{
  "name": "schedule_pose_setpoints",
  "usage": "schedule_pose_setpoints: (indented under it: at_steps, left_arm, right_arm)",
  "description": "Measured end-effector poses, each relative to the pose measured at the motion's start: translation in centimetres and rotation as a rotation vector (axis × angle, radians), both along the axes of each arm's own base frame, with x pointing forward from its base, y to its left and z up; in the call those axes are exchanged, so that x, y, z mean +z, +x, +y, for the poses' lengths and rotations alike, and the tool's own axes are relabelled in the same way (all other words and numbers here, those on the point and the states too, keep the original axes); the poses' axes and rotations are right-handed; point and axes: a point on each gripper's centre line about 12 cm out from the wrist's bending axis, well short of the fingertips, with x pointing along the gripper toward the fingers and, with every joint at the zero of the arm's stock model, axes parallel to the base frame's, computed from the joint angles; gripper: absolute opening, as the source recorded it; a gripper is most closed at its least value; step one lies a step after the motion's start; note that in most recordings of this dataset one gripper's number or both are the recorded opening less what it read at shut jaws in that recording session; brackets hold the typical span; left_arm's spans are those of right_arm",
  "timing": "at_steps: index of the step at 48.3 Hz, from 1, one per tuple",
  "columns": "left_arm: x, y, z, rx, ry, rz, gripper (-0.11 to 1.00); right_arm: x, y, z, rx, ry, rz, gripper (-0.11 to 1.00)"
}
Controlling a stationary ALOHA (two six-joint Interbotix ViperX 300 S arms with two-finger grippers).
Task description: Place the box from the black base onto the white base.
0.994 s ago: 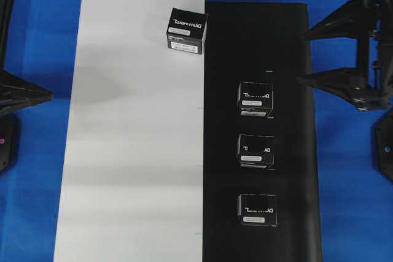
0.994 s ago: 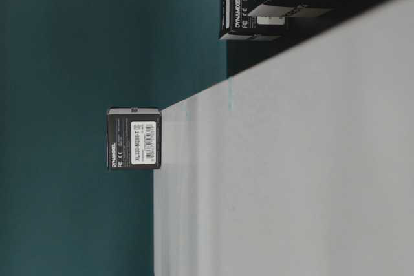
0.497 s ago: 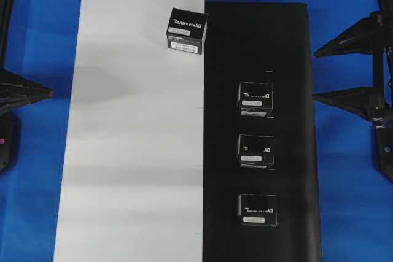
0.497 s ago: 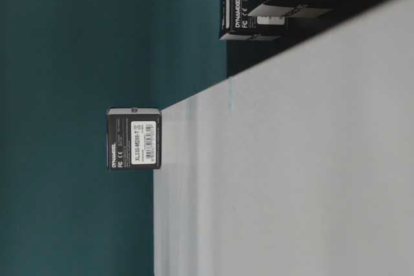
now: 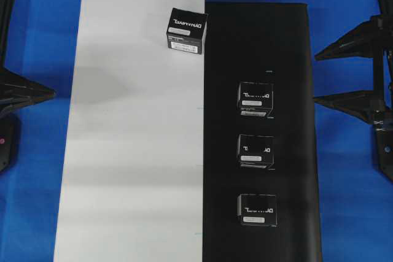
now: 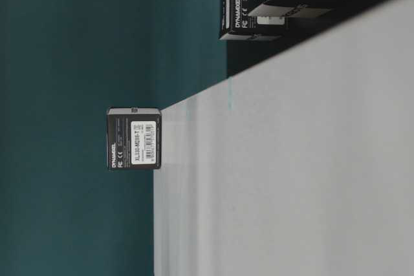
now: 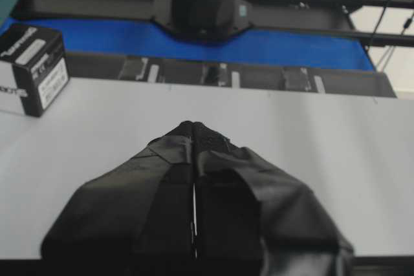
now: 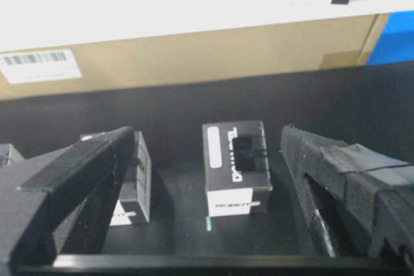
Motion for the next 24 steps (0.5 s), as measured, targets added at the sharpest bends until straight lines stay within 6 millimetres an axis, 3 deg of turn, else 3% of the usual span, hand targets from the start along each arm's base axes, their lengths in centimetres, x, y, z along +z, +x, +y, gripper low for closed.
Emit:
schedule_pose_setpoints:
  at_steps: [24]
  left_arm:
    - [-0.06, 0.0, 0.0, 0.0, 0.0, 0.002, -0.06]
  right_arm:
    - [0.45, -0.3, 0.04, -0.007, -0.008, -0.031, 1.0]
